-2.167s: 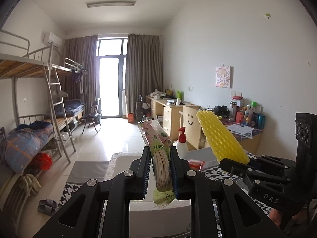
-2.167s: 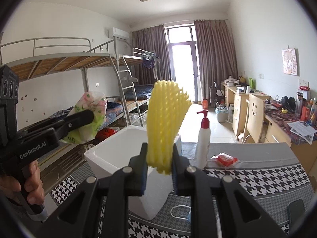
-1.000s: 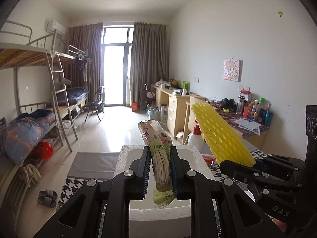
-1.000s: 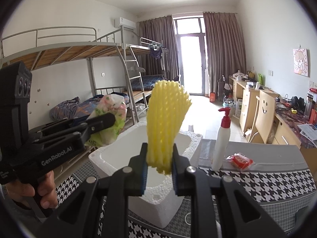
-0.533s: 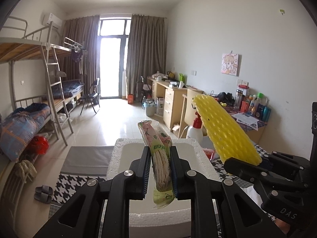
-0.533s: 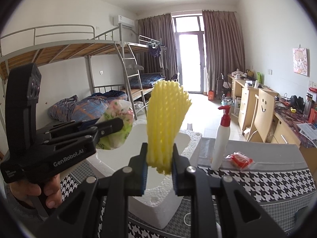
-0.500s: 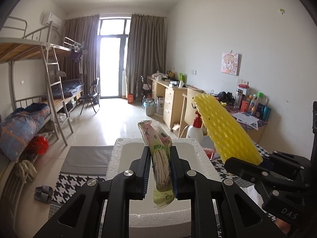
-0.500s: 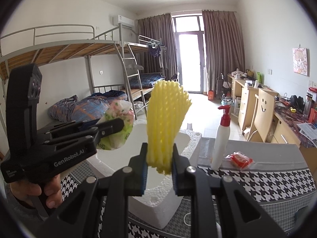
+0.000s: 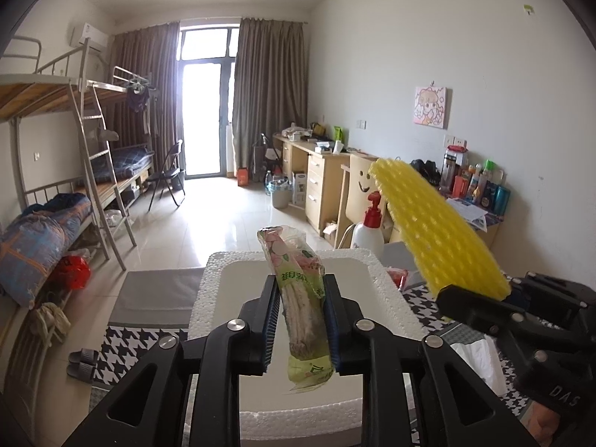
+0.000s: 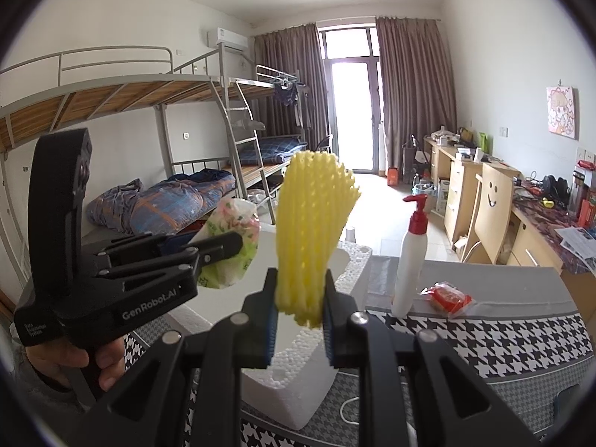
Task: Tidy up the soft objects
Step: 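Carry the snack bag over the foam box and release it with the left tool, then lower the yellow mesh into the foam box and open the right tool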
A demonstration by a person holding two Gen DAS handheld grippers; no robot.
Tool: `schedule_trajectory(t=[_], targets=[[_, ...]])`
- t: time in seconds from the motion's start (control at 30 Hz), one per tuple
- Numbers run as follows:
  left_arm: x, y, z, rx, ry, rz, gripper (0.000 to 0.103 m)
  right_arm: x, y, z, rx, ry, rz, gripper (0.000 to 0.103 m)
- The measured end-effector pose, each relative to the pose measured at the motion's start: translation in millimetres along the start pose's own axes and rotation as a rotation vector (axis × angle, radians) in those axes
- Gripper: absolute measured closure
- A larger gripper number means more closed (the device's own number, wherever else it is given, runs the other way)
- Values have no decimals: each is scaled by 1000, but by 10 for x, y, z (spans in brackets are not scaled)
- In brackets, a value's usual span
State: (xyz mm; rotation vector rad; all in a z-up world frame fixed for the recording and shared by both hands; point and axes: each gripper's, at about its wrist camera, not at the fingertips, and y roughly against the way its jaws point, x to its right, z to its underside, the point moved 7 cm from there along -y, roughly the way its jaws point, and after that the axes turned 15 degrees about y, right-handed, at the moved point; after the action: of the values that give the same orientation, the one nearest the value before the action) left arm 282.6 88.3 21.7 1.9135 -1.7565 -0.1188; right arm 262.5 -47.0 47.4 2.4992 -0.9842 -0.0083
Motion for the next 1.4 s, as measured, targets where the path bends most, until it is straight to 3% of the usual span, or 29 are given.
schedule_trajectory(t=[0.1,0.17,0.23,0.3,0.43,0.53,0.77,1.4], targets=[[-18,-33,21,-19,-2,1,69,13,7,0,5,-6,2,79],[-38,-30,19,-16,0,-4,43,33,19,4,8,-13,3,79],[-66,-12,4,-1,4,-12,33,42,26,8,9,-16,5,79],[-100,-3,-13,4,14,-16,32,43,31,15,6,-13,10,79],[-214,57,-60,40,45,-50,13,45,32,20,6,-11,12,79],[-273,154,-106,80,63,-70,4,38,32,19,6,-9,12,79],[-305,342,-135,141,55,-102,1,13,23,8,5,-1,5,79],[-580,613,-103,197,79,-146,1,-157,-125,-74,-6,37,-27,79]])
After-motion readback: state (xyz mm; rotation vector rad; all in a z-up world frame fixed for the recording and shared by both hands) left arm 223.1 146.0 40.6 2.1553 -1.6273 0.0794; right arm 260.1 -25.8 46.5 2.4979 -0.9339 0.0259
